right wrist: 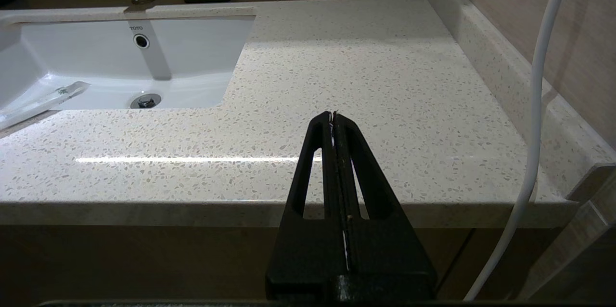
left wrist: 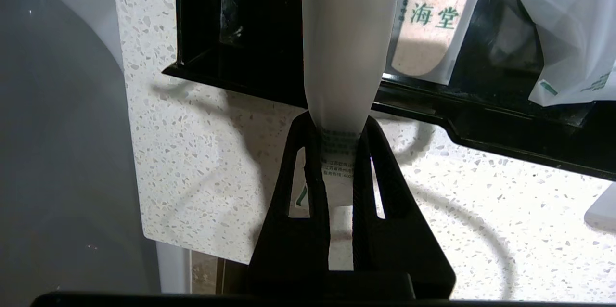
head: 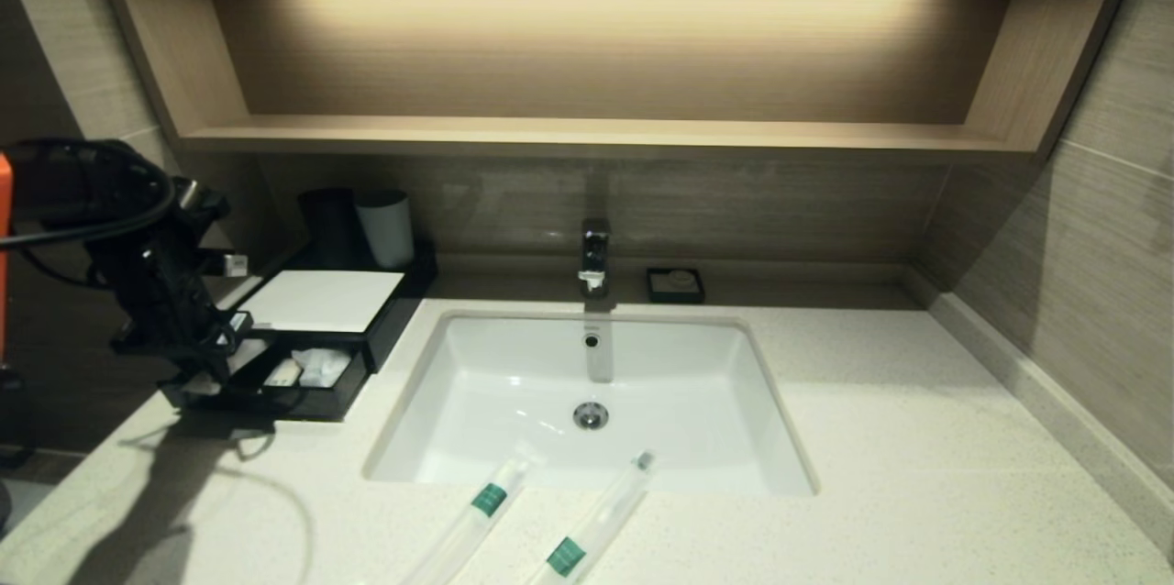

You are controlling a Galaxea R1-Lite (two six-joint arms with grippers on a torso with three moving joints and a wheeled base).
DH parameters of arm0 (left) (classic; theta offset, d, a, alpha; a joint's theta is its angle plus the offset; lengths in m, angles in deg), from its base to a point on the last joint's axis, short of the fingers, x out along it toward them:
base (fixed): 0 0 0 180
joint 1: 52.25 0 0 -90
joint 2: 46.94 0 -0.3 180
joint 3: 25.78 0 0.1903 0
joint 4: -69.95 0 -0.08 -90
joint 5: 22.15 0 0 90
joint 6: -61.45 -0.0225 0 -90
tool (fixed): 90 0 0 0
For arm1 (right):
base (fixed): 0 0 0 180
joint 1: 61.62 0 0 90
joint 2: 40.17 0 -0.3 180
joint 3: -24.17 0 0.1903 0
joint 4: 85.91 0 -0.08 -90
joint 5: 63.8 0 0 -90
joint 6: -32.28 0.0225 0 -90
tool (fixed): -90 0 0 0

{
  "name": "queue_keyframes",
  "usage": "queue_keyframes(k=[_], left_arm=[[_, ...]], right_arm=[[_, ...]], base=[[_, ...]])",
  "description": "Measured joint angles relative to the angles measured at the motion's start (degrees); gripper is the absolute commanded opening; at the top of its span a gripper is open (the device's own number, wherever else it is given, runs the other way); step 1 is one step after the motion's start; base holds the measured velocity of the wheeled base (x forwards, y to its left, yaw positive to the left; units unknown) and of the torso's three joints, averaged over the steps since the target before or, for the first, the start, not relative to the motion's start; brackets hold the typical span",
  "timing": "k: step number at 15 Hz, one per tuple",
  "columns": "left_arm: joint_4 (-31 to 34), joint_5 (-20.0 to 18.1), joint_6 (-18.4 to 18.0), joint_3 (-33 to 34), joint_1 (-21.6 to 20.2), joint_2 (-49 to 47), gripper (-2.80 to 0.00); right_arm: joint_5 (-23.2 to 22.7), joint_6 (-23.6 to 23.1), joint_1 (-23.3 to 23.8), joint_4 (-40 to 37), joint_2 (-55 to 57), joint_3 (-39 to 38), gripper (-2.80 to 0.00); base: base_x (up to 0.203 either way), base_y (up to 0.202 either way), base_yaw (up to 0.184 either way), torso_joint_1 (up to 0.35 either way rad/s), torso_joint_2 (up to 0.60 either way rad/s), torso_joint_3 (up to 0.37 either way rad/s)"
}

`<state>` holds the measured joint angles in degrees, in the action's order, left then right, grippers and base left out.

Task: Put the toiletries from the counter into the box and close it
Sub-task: Place the bathroom toiletry into the drawer

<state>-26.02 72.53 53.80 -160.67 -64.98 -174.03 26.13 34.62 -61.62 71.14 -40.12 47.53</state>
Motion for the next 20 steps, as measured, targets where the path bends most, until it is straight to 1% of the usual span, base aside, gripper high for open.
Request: queue_keyframes(k=[20], left_arm=[[-7.7, -0.2, 0.3, 0.0, 0.0, -2.5, -2.8]], right_arm=[[0.0, 0.0, 0.0, 0.0, 0.0, 0.0, -2.8]], base=[[0.0, 0.0, 0.0, 0.0, 0.0, 0.0]])
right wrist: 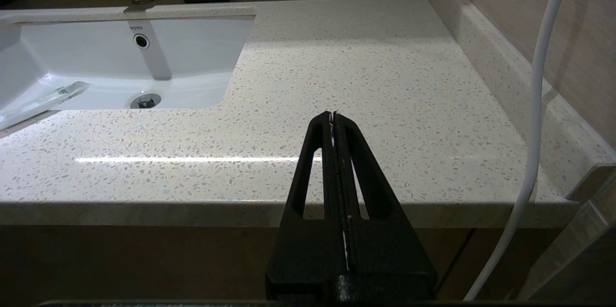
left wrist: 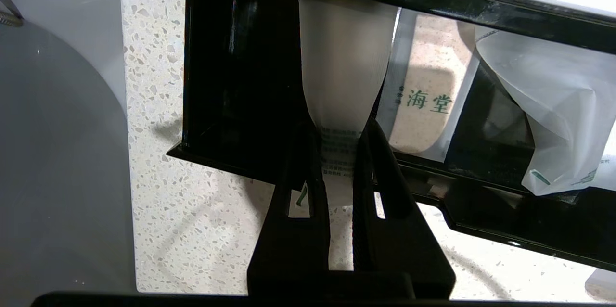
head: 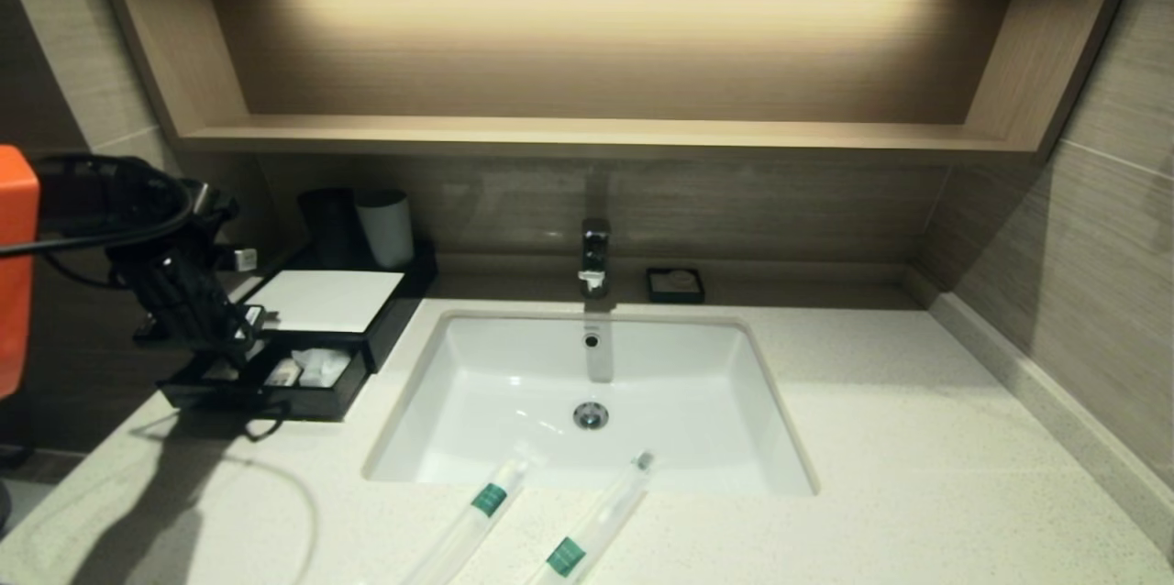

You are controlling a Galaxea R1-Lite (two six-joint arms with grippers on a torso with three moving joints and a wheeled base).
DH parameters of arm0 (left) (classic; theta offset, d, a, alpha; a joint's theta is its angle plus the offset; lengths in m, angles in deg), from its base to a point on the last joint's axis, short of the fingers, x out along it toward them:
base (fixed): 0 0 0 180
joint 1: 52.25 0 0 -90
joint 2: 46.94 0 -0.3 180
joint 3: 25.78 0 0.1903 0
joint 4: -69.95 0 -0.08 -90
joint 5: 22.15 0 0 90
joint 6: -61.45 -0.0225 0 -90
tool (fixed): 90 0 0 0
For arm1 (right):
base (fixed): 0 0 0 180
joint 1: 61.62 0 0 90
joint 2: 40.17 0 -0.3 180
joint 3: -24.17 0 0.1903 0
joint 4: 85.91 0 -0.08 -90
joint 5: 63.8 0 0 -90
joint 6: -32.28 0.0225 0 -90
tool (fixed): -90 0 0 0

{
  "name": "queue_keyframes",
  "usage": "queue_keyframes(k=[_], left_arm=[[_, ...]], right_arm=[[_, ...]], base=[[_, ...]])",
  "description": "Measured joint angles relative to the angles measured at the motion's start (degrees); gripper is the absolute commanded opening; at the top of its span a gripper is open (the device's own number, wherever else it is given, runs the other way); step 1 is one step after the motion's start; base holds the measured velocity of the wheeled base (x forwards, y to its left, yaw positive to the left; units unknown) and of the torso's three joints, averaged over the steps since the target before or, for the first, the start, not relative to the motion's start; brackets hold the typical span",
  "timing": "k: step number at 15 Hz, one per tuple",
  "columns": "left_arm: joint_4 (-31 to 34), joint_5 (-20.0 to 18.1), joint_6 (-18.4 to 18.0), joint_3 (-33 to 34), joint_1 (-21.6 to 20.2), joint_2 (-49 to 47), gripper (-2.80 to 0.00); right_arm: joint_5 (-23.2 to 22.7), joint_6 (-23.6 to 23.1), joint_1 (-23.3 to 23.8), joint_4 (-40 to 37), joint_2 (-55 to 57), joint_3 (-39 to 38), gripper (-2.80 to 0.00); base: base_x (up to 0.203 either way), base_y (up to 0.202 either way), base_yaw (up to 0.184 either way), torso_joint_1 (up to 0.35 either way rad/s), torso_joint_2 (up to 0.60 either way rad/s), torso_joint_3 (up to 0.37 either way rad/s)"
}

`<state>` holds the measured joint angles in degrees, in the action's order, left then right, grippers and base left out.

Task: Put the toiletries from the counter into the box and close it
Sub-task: Place the bathroom toiletry into the drawer

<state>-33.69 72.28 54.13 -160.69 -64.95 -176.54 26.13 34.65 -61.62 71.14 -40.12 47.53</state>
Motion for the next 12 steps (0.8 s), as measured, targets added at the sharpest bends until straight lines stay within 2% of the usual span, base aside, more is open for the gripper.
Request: queue_keyframes(k=[12], left_arm=[[2.2, 0.2, -0.3, 1.9, 0.0, 0.0, -2.8]], right_arm=[[0.0, 0.0, 0.0, 0.0, 0.0, 0.0, -2.8]], base=[[0.0, 0.0, 0.0, 0.0, 0.0, 0.0]])
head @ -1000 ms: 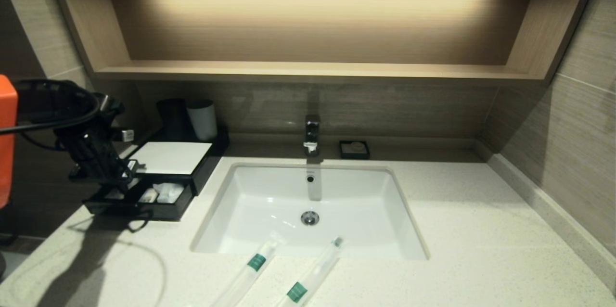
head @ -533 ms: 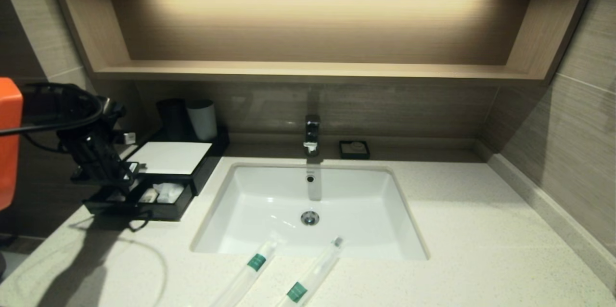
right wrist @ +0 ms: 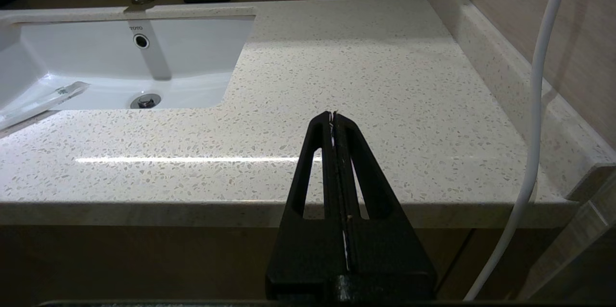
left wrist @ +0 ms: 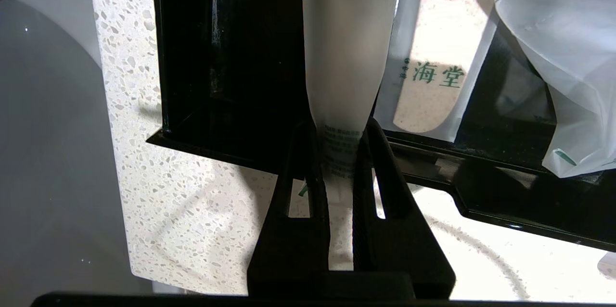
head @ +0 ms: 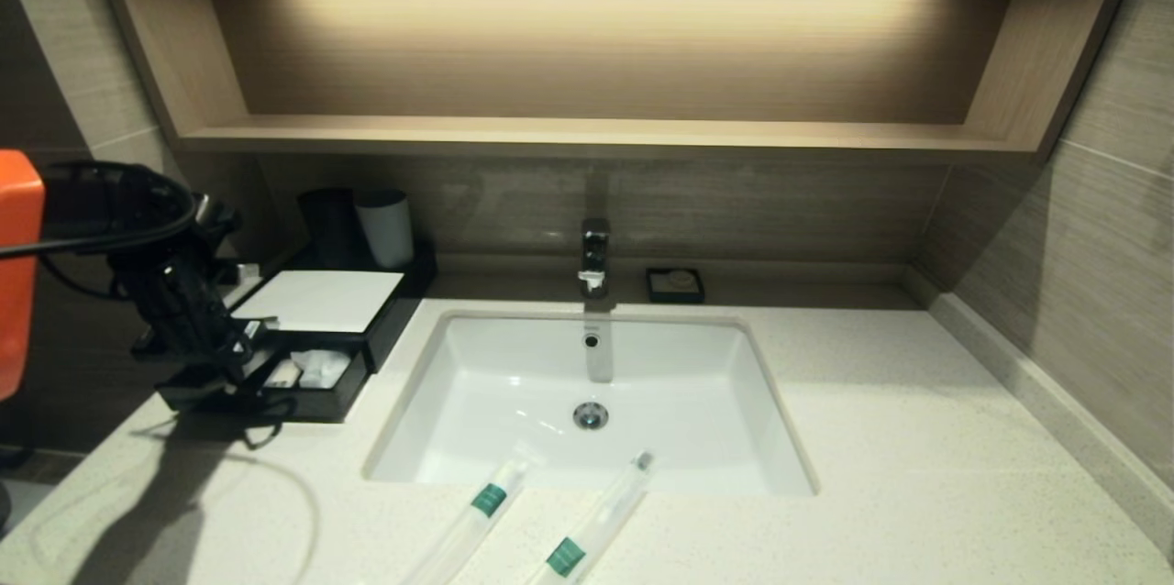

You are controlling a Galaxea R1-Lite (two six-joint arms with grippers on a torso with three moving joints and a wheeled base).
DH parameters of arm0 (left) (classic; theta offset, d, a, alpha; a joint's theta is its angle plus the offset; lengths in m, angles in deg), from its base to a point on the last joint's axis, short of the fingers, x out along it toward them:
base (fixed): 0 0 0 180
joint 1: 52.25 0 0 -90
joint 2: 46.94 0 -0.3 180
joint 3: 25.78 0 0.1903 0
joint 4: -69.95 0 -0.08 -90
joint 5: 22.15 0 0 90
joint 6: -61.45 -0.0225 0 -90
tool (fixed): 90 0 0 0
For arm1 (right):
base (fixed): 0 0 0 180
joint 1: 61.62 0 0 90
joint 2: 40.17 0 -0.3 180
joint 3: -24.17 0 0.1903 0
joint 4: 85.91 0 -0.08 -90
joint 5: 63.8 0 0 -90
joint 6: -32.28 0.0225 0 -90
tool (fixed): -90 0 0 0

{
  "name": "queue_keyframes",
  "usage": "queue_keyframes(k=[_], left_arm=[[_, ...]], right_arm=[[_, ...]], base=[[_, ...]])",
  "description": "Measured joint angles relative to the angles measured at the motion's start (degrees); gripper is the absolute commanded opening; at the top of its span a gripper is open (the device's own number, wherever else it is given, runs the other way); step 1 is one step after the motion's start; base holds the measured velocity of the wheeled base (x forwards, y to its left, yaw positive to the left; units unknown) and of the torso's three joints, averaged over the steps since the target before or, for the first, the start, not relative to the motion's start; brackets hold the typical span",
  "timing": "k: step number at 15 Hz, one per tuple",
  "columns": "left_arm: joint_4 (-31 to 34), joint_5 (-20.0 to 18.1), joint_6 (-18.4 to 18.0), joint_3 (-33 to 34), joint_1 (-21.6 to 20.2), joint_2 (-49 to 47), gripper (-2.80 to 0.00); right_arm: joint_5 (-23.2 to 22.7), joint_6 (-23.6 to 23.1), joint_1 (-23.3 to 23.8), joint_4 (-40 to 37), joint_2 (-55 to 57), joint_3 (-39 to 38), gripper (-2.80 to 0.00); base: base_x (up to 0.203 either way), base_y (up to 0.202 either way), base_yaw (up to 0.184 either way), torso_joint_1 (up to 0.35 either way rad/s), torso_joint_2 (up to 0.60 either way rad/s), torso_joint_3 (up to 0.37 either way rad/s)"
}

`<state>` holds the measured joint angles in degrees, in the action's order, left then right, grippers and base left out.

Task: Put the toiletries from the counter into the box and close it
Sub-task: Place the bathroom toiletry into the drawer

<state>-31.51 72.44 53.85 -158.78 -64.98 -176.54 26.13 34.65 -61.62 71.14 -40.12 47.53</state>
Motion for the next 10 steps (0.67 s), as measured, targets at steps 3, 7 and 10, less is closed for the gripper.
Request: queue_keyframes(k=[3, 7, 10], left_arm=[[-0.1, 0.0, 0.0, 0.0, 0.0, -0.2, -2.8], [-0.2, 0.1, 0.0, -0.2, -0.5, -0.3, -2.8], [0.0, 0.1, -0.4, -0.2, -0.7, -0.2, -2.8]], right_arm=[[0.0, 0.0, 0.0, 0.0, 0.0, 0.0, -2.8], [0.0, 0.0, 0.0, 0.0, 0.0, 0.0, -2.8], [0.0, 0.0, 0.0, 0.0, 0.0, 0.0, -2.8]], base=[[0.0, 0.0, 0.0, 0.0, 0.0, 0.0], [0.0, 0.0, 0.0, 0.0, 0.0, 0.0], [0.0, 0.0, 0.0, 0.0, 0.0, 0.0]])
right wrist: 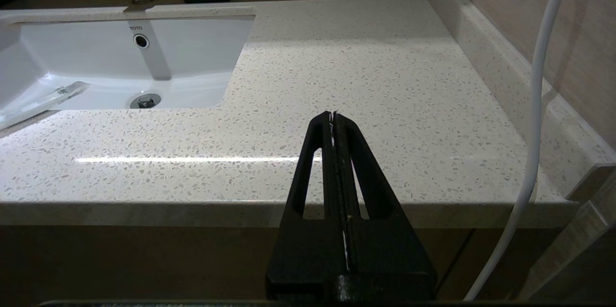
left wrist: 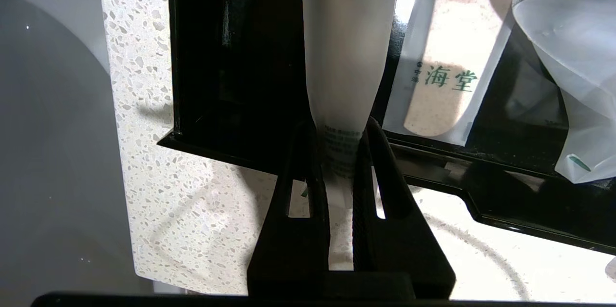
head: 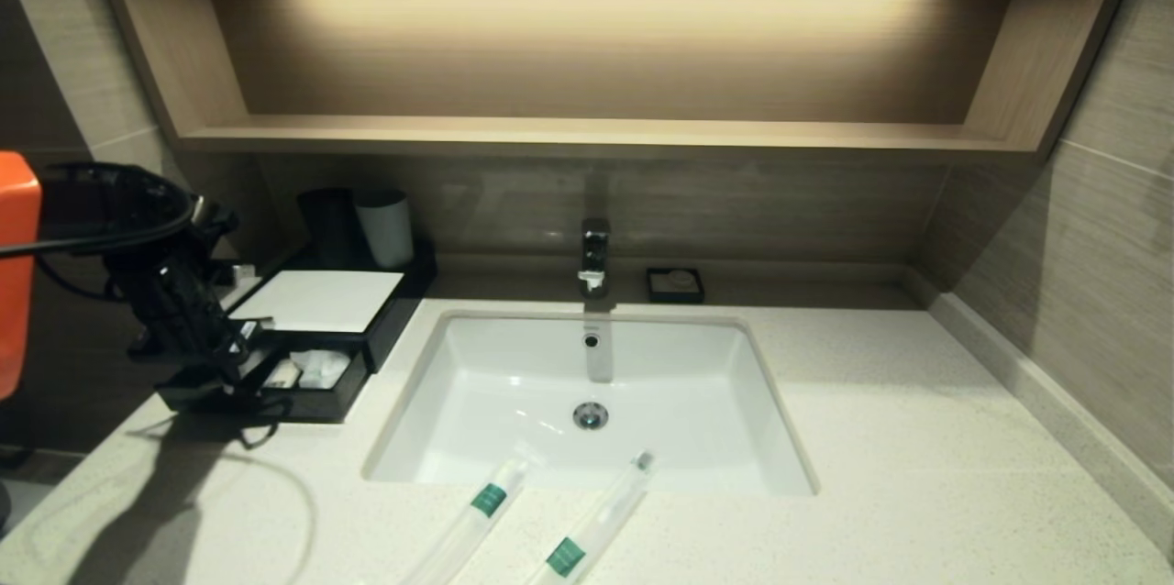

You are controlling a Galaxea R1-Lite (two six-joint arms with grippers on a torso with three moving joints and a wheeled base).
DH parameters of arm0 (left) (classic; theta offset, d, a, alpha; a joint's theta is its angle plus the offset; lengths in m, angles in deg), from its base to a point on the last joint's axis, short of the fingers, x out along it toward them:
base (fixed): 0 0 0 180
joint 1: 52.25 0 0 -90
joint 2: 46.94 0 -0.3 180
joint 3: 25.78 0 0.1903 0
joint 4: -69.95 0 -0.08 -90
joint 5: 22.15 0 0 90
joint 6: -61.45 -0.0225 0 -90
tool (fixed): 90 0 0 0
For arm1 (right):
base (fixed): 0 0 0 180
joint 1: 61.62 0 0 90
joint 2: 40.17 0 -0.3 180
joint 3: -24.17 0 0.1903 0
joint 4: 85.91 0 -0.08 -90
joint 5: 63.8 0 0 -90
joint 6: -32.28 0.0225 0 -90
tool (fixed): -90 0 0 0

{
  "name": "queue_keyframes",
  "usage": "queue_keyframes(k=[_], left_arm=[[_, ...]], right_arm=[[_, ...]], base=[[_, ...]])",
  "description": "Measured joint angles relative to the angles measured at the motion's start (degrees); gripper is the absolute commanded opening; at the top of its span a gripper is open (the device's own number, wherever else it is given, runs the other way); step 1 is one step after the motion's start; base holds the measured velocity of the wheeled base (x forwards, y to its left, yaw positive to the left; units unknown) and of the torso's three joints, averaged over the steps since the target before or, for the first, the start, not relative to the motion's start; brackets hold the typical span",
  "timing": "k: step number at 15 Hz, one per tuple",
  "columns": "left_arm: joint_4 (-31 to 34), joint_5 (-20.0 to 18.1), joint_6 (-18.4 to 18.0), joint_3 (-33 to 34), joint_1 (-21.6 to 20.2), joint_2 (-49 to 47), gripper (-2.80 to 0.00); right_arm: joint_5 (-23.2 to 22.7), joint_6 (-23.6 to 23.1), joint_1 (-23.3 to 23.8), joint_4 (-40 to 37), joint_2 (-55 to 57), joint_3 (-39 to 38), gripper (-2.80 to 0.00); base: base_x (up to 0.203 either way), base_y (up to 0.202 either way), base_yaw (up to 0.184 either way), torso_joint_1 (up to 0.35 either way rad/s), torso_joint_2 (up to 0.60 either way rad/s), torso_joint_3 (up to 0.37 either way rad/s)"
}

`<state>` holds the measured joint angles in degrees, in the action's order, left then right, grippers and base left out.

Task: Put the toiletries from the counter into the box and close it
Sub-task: Place the bathroom toiletry into the drawer

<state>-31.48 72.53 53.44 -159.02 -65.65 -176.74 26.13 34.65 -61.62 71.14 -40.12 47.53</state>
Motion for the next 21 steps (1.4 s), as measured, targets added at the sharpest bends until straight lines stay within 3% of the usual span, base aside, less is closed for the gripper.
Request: queue_keyframes(k=[8, 17, 21], left_arm=[[2.7, 0.0, -1.3, 0.4, -0.5, 0.3, -2.8], [-0.2, -0.1, -1.7, -1.3, -0.6, -0.1, -2.8], [-0.4, -0.1, -4.4, -1.3, -0.7, -0.2, -2.8]], right_arm=[[0.0, 0.0, 0.0, 0.0, 0.0, 0.0, -2.8], [0.0, 0.0, 0.0, 0.0, 0.0, 0.0, -2.8], [0.0, 0.0, 0.0, 0.0, 0.0, 0.0, -2.8]], base=[[0.0, 0.0, 0.0, 0.0, 0.0, 0.0], [0.0, 0.0, 0.0, 0.0, 0.0, 0.0], [0.0, 0.0, 0.0, 0.0, 0.0, 0.0]])
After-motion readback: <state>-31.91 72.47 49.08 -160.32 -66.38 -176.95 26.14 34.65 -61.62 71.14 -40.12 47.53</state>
